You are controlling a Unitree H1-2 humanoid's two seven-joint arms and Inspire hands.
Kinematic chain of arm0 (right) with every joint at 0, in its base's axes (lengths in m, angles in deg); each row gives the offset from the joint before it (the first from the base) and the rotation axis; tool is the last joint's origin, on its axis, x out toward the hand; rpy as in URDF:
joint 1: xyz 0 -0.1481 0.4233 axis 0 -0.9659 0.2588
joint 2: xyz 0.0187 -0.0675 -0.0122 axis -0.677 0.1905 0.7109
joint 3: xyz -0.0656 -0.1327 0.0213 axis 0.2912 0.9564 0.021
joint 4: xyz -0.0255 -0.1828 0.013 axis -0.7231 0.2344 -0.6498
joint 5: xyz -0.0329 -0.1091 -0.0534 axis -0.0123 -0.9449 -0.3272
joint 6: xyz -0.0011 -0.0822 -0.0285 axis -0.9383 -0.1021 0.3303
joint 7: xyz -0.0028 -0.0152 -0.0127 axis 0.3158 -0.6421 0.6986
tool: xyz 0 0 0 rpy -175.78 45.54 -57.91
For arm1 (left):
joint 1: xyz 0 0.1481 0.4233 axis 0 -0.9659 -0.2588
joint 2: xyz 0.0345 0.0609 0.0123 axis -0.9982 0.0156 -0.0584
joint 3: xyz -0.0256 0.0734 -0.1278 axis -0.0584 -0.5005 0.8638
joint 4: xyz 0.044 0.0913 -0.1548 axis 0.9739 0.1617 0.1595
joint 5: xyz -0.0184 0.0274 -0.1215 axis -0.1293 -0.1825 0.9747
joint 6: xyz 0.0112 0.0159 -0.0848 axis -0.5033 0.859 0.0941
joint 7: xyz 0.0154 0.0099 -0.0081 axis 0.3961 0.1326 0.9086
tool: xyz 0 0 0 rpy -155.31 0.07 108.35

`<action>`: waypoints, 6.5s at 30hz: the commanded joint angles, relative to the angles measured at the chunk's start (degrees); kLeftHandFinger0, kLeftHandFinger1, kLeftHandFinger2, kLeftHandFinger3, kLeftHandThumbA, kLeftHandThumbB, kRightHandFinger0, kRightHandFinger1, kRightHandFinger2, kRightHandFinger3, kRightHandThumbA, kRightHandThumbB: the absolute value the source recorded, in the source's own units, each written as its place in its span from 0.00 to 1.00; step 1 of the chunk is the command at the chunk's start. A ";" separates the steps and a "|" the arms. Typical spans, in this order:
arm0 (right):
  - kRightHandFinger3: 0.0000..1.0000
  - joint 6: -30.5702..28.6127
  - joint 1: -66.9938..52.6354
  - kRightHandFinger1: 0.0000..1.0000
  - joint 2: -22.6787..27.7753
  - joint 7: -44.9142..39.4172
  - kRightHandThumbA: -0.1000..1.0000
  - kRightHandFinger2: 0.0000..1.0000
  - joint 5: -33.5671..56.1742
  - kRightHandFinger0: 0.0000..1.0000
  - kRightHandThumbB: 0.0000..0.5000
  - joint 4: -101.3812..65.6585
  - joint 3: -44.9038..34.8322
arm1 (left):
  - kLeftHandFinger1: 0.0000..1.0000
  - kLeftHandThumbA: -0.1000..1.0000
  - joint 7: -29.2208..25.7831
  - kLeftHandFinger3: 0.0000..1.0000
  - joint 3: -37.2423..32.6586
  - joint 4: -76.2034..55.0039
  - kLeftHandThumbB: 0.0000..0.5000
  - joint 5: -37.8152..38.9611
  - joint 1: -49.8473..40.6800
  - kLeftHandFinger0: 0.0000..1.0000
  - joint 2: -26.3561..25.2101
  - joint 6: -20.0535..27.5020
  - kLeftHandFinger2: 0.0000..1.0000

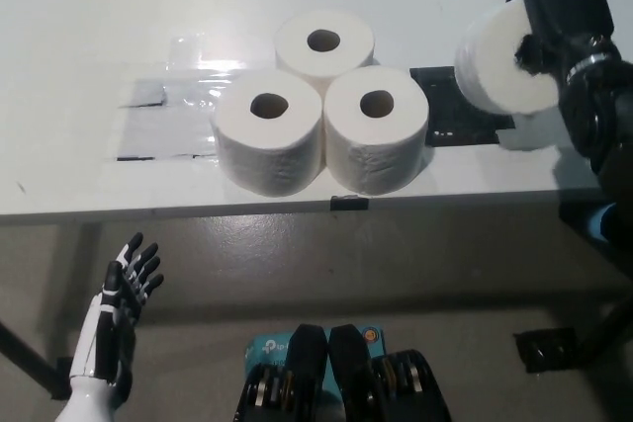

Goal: A few rolls of toilet paper are kept infront of the robot and the robot uses its right hand to lift one of the rolls and and places it on top of the other rolls to stack it.

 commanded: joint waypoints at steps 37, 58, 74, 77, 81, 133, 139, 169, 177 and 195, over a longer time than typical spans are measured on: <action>0.08 -2.54 3.75 0.00 -5.10 -12.57 0.38 0.15 -3.98 0.00 0.00 -37.44 -4.91 | 1.00 1.00 1.22 1.00 -0.08 -2.48 0.36 0.85 -1.22 1.00 -0.78 1.57 1.00; 0.53 -9.77 8.60 0.00 -8.49 -16.84 0.33 0.26 -3.45 0.00 0.00 -20.17 -3.30 | 1.00 1.00 1.00 1.00 -0.23 -2.14 0.28 0.50 -0.56 1.00 -0.67 1.83 1.00; 0.20 -10.36 11.46 0.02 -10.11 -17.94 0.39 0.21 -5.88 0.00 0.00 -13.10 -0.57 | 1.00 1.00 1.10 1.00 -0.15 -2.16 0.34 0.63 -0.42 1.00 -0.83 1.82 1.00; 0.24 -10.72 11.67 0.12 -10.37 -18.63 0.41 0.43 -5.08 0.00 0.00 -12.26 -0.56 | 1.00 1.00 1.10 1.00 -0.27 -2.32 0.36 0.26 -0.45 1.00 -0.97 1.79 1.00; 0.29 -10.32 11.94 0.14 -10.64 -21.43 0.41 0.46 -4.50 0.00 0.00 -11.96 -0.21 | 1.00 1.00 1.00 1.00 -0.29 -2.40 0.37 0.03 -0.47 1.00 -1.00 1.71 1.00; 1.00 1.84 27.60 1.00 -12.10 -48.98 1.00 1.00 -0.57 1.00 0.90 -10.71 -1.53 | 1.00 1.00 1.08 1.00 -0.45 -2.49 0.42 -0.65 0.09 1.00 -1.29 1.81 1.00; 1.00 1.86 32.05 1.00 -12.22 -49.75 1.00 1.00 -0.26 1.00 0.93 -6.93 -1.17 | 1.00 1.00 1.20 1.00 -0.46 -2.46 0.48 -0.66 0.61 1.00 -1.55 1.28 1.00; 1.00 19.18 0.19 1.00 7.80 -46.79 1.00 1.00 27.08 1.00 0.68 -110.41 -49.88 | 1.00 1.00 0.61 1.00 0.16 0.51 0.39 -1.14 10.72 1.00 -2.54 -0.89 1.00; 1.00 -5.70 -20.04 1.00 -2.09 -27.29 1.00 1.00 28.99 1.00 0.47 -110.41 -55.13 | 1.00 1.00 0.49 1.00 0.56 0.79 0.39 -0.39 11.23 1.00 -2.21 -1.05 1.00; 1.00 -21.36 -66.09 1.00 -26.00 -22.92 1.00 1.00 26.88 1.00 0.31 -77.00 -46.87 | 1.00 1.00 1.83 1.00 -1.59 -0.72 0.32 -1.00 1.31 1.00 -1.41 1.30 1.00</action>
